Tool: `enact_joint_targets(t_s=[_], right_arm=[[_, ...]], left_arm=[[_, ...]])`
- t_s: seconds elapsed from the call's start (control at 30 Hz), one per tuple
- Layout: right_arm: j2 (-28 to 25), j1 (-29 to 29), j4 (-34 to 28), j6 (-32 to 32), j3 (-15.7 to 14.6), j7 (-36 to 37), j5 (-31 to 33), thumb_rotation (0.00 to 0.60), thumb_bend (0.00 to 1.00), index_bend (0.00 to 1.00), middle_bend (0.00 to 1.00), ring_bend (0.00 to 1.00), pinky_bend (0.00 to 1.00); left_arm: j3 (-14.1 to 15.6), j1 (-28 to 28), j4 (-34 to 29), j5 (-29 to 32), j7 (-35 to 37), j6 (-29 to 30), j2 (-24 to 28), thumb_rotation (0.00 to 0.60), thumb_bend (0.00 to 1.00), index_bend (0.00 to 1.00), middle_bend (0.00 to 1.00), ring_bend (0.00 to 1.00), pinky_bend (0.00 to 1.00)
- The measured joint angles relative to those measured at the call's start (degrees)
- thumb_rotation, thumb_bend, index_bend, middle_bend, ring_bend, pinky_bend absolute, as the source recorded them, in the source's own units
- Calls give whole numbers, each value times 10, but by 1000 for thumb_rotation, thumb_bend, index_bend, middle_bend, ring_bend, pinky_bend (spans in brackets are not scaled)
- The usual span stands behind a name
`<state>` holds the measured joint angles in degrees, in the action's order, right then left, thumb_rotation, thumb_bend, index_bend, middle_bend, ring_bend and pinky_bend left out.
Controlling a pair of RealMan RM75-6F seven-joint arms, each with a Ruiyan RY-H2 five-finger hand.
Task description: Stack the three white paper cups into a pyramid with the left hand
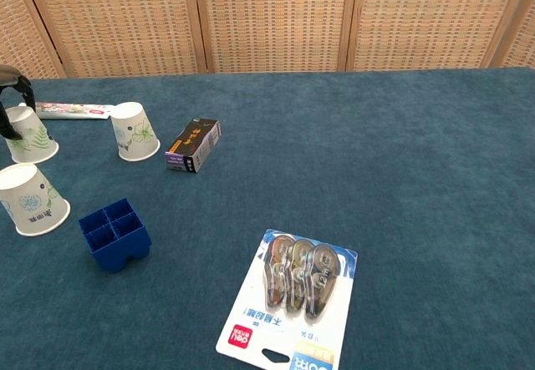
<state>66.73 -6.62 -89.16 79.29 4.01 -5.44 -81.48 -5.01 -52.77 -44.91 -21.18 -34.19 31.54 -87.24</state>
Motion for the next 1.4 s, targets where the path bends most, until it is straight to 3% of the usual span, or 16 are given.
enact_joint_targets(t_s=[0.73, 1.4], right_arm=[[-3, 3, -1, 7, 1, 9, -1, 600, 99, 0, 0, 0, 0], [-7, 5, -4, 11, -1, 17, -7, 600, 94, 0, 0, 0, 0]], left_arm=[[-38, 0, -136, -82, 51, 70, 46, 600, 256, 444, 0, 0, 0], [-34, -4, -140, -98, 34, 104, 6, 600, 255, 440, 0, 0, 0]])
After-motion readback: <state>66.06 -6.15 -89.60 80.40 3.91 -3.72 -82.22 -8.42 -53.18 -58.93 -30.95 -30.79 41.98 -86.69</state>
